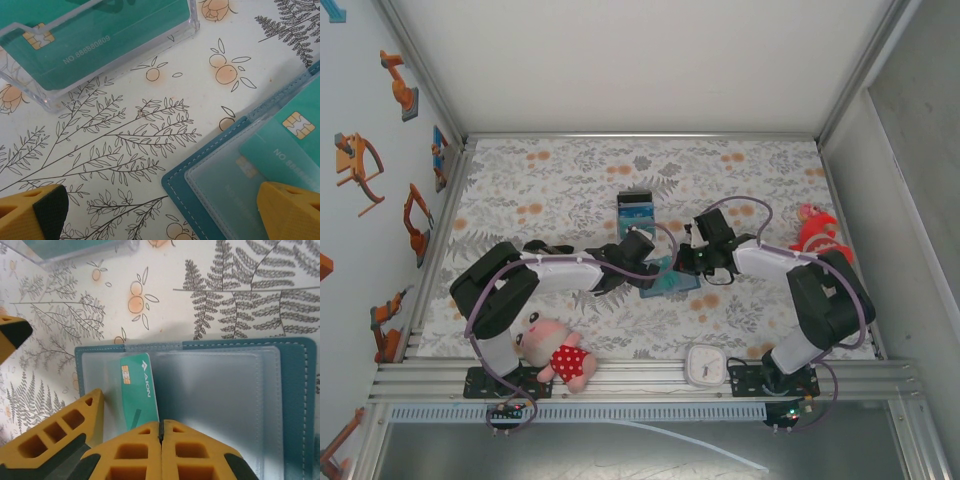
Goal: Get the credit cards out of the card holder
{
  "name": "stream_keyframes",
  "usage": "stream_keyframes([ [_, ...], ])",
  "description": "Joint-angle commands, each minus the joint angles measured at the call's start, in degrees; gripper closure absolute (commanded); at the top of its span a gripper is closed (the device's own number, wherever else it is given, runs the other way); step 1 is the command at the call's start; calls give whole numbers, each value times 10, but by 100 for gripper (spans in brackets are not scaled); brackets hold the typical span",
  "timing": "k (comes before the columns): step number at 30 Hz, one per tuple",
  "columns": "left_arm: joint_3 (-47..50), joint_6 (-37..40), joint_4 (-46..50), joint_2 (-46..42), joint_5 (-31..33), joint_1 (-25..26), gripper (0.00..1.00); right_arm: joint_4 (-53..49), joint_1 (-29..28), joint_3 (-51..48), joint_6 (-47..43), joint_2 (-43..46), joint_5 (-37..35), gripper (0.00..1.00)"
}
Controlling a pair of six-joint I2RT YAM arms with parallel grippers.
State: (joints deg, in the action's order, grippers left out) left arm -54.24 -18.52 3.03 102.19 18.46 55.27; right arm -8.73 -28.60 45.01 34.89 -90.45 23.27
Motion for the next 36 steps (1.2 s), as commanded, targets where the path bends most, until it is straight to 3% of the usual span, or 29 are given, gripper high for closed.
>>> stream_keyframes([
  [1, -1, 14, 20, 10, 6, 3, 3, 16, 4, -13, 12, 22, 18, 100],
  [4, -3, 12, 23, 14, 6, 3, 3, 70, 5, -34, 37, 20, 57, 98],
  [8, 3, 8, 24, 13, 6, 3, 3, 140, 7, -59, 66, 14, 100, 82],
  [12, 9, 2, 23, 10, 5, 3, 3, 179, 7, -70, 80, 3, 122, 80],
  [20, 11, -2, 22, 5, 4, 4, 3, 202, 6, -71, 85, -23, 124, 85],
  [25, 13, -3, 24, -1, 10, 4, 3, 158, 7, -63, 64, -10, 93, 100],
  [36, 20, 5, 22, -42, 18, 3, 3, 1, 7, -21, -35, 104, 3, 100],
])
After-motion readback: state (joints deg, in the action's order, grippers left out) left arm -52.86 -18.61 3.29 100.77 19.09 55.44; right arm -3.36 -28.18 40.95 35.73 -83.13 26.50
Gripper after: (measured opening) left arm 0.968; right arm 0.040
